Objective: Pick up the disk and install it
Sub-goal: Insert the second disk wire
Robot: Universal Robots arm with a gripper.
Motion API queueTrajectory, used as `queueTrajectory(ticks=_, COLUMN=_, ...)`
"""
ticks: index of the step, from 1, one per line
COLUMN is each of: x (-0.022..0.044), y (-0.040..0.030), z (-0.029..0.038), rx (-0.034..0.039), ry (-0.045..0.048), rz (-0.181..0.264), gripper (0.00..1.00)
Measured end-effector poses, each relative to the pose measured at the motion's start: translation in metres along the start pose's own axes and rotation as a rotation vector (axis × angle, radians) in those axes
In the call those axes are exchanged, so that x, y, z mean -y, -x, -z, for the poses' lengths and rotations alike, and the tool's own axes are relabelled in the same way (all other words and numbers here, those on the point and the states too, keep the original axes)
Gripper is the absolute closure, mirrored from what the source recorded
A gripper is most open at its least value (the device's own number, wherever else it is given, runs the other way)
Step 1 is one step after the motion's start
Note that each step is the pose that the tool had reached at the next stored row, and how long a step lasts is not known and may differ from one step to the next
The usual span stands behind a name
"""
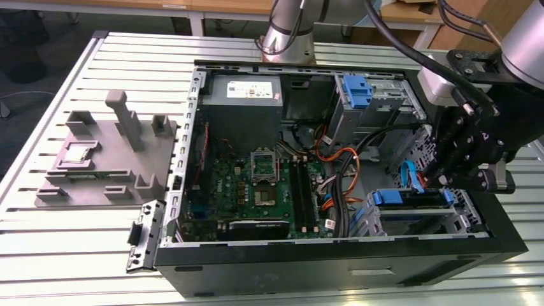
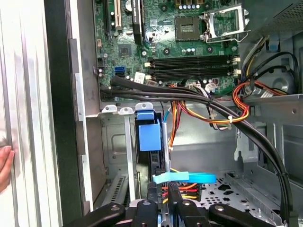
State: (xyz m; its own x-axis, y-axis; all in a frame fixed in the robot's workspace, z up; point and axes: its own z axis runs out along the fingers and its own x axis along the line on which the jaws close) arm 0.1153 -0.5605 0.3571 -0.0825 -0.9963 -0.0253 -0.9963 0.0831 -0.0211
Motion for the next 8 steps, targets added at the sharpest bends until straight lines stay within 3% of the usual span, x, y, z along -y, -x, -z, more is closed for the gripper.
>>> queueTrajectory(ticks=8, x=0.0000, y=0.0000, z=0.0000, rx=0.0002, ry=0.0005, rz=0.011, gripper=0.76)
